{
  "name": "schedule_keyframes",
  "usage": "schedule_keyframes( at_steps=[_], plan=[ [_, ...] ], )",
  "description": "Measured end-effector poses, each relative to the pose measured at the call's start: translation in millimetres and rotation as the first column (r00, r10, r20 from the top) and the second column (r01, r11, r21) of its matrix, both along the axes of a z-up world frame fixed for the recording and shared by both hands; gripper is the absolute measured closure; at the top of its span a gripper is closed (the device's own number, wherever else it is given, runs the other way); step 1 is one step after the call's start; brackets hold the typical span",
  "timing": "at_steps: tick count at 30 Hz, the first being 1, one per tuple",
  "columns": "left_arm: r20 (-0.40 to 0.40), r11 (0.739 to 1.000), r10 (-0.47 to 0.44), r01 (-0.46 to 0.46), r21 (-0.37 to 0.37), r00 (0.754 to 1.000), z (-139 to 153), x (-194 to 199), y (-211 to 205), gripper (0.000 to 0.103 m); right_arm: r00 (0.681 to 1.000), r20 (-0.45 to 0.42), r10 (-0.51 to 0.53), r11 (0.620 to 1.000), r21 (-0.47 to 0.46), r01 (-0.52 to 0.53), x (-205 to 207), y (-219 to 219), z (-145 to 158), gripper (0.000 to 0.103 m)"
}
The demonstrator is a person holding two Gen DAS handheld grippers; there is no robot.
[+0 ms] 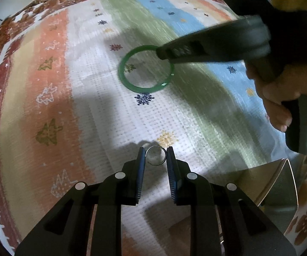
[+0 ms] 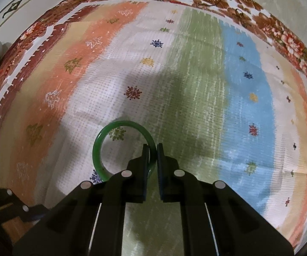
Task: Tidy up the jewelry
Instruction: 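Carry the silver ring toward the tin with the left tool while the right tool carries the green bangle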
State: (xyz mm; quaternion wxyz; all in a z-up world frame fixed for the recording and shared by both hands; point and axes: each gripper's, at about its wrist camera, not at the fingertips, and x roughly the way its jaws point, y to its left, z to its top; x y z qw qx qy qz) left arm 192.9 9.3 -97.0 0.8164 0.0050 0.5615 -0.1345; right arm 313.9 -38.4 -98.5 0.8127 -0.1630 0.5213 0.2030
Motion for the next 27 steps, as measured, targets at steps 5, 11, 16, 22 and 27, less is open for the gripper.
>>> schedule_keyframes(
  at_steps=[5,11,16,22,27],
  plan=[
    [0.017,1.000,0.023,-0.023,-0.005,1.000,7,-2,8,0.083,1.000,0.026,-0.010,1.000,-0.011,0.010,-6,-8,8,0.094],
    [0.045,0.997,0.073,-0.072,-0.029,0.996,17,-4,22,0.083,0.998,0.053,-0.022,1.000,0.000,0.022,-21,-21,25,0.093],
    [0.091,0.994,0.093,-0.087,-0.068,0.992,36,-14,23,0.083,0.997,0.068,-0.035,0.999,0.043,0.032,-41,-34,45,0.093],
    [0.132,0.992,0.101,-0.089,-0.095,0.986,52,-31,19,0.083,0.994,0.094,-0.062,0.995,0.087,0.053,-62,-52,68,0.093],
    [0.159,0.989,0.102,-0.083,-0.123,0.982,64,-43,15,0.083,0.992,0.093,-0.082,0.991,0.118,0.071,-78,-68,78,0.093]
  ],
)
